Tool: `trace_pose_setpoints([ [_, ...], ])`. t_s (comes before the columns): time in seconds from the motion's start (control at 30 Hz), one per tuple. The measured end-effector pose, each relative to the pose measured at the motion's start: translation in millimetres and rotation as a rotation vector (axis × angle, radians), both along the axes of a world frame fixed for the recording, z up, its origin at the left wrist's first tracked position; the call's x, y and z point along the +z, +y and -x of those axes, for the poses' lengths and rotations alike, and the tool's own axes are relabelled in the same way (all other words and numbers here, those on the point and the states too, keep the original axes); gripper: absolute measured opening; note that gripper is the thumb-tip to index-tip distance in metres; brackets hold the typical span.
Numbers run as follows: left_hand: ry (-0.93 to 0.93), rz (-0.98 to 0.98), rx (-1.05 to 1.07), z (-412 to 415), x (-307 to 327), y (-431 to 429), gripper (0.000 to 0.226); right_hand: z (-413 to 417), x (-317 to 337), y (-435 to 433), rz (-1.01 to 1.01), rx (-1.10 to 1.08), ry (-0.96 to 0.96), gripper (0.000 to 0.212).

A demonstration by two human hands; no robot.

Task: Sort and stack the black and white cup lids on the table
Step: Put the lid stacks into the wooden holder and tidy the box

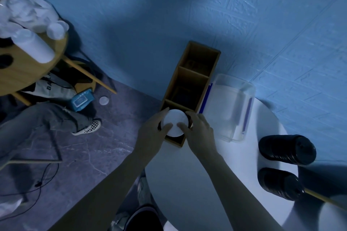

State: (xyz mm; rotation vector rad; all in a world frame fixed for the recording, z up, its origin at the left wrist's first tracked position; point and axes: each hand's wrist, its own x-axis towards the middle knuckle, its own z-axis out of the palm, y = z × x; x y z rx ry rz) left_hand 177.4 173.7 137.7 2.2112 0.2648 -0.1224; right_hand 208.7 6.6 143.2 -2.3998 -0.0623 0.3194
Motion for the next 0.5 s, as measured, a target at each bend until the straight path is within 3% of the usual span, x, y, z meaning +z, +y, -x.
trace_pose_setpoints([
  [0.1,-0.092,-0.108,-0.006,-1.9,-4.5,2.6,0.046,3.2,2.9,0.4,0.033,0.101,-0.081,0.053],
  [0.27,-0.172,-0.213,-0.041,-0.7,-8.5,2.1,0.044,5.5,0.9,-6.2,0.016,0.132,-0.038,0.063],
  [0.5,-0.097,-0.182,-0.082,11.9,-13.0,-4.6,0.057,7.8,2.8,-10.5,0.023,0.272,0.008,0.085],
])
